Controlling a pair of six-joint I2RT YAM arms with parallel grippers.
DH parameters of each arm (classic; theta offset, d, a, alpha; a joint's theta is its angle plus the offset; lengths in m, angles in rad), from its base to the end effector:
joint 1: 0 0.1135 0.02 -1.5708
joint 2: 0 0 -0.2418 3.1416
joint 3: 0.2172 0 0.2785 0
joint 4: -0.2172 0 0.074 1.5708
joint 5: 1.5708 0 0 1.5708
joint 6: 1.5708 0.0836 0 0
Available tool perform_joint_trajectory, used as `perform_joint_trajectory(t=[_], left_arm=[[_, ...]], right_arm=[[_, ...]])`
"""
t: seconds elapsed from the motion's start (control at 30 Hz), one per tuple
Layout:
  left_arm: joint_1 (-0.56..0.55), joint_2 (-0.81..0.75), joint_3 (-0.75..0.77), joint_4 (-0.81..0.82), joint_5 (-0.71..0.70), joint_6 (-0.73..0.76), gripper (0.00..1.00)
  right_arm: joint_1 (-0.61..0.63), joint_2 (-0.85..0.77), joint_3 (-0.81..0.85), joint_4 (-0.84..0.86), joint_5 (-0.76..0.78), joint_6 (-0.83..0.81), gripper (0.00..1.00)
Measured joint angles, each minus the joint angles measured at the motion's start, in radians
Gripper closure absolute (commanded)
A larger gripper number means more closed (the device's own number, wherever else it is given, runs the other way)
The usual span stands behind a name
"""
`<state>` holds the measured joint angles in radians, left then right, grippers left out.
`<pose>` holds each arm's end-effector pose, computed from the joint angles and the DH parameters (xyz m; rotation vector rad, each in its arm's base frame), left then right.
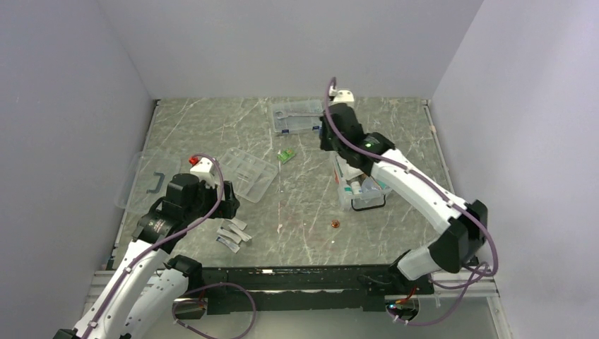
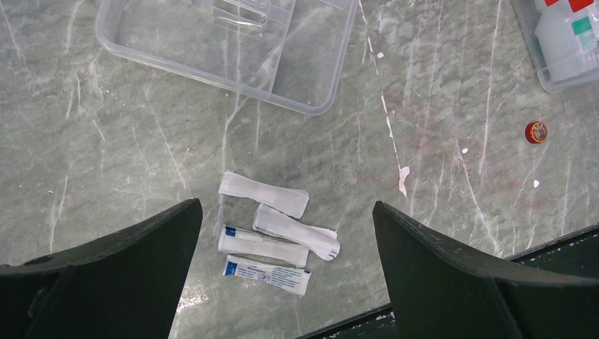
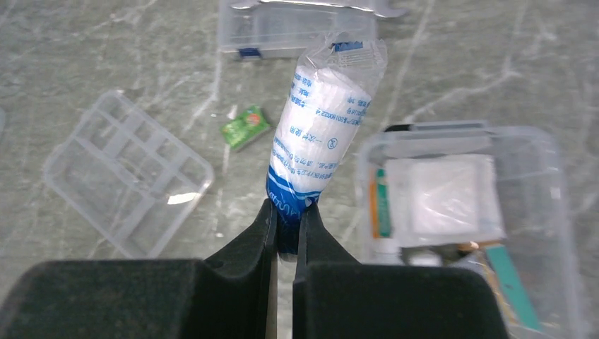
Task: Organize the medicine kit
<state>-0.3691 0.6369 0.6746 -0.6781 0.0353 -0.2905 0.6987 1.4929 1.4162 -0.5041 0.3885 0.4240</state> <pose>0.2055 -0.0826 0.2334 0.1079 2.2380 -0.4016 0.3293 0.2353 0.3105 -0.0667 2.1126 0.2540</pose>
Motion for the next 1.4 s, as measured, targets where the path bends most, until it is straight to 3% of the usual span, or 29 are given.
perform_joint_trajectory(t=[0.33, 1.1, 1.4], left_arm=[[0.000, 0.000, 0.000, 0.000, -0.006, 0.000, 0.01], [0.000, 0.000, 0.000, 0.000, -0.008, 0.000, 0.01], [0.000, 0.002, 0.001, 0.000, -0.008, 0.000, 0.01]], right_arm=[[-0.152, -0.132, -0.170, -0.063, -0.088, -0.158, 1.00], [-0.264, -0.036, -0.410, -0.005, -0.262, -0.196, 1.00], [-0.268, 0.042, -0.410, 0.058, -0.298, -0.195, 0.75]])
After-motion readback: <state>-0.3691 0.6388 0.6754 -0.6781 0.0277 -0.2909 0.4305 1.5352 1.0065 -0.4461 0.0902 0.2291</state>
